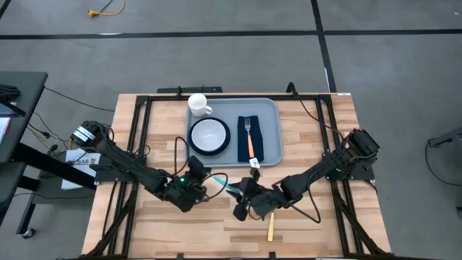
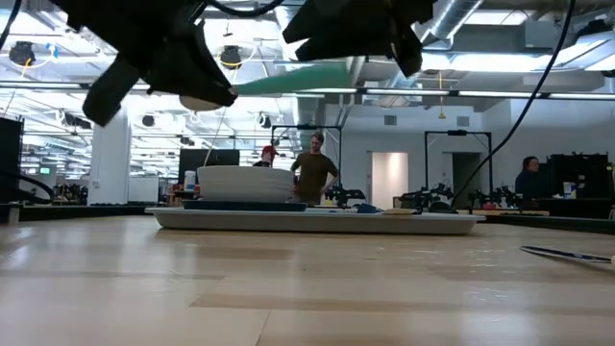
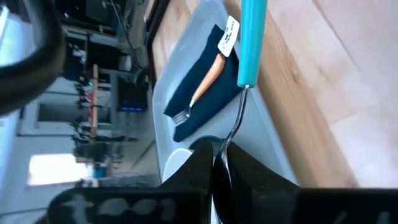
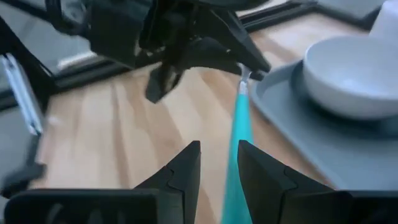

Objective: Set up tray
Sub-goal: Put the light blue spoon on the dark blue table napkin to the left of the orange fork

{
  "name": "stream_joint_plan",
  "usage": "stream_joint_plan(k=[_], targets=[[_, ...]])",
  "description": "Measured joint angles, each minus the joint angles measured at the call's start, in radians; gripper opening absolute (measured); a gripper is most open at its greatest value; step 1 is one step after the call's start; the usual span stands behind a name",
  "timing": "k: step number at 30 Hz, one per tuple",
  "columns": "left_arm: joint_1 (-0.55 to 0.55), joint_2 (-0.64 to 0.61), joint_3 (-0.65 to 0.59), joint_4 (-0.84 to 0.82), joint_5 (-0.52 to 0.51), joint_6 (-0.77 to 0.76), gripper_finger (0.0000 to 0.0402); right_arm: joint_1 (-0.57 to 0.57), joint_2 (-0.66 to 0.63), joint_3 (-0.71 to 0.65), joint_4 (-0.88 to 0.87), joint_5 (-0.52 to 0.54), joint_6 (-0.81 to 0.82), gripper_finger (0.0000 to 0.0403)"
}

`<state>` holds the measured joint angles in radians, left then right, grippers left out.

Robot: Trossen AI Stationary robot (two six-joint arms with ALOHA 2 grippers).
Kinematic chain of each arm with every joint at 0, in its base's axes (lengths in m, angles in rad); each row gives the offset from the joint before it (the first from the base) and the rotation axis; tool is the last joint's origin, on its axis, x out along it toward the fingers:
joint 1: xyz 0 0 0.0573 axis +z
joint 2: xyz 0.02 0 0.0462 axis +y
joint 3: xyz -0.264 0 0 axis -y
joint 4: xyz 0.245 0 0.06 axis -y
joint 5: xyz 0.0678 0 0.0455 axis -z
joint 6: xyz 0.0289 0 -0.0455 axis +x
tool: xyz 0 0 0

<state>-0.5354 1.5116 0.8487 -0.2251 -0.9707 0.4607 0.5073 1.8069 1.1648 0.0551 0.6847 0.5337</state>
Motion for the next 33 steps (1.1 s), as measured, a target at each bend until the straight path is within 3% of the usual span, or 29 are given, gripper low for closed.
stream_joint_plan(k=[7,17,24,33], targets=[[0.000,0.000,0.027,-0.052,-0.006,-0.107,0.0005,-0.018,0.000,0.093,-0.247,0.067,-0.142,0.0098],[0.028,0.003,0.027,-0.050,-0.083,-0.166,0.0007,-0.035,0.000,0.130,-0.286,0.039,-0.379,0.0098],[0.078,0.030,0.027,-0.060,-0.089,-0.209,0.0007,-0.074,0.000,0.140,-0.294,-0.032,-0.453,0.0098],[0.089,0.029,0.027,-0.058,-0.071,-0.224,0.0008,-0.117,0.000,0.140,-0.381,-0.026,-0.424,0.0098]])
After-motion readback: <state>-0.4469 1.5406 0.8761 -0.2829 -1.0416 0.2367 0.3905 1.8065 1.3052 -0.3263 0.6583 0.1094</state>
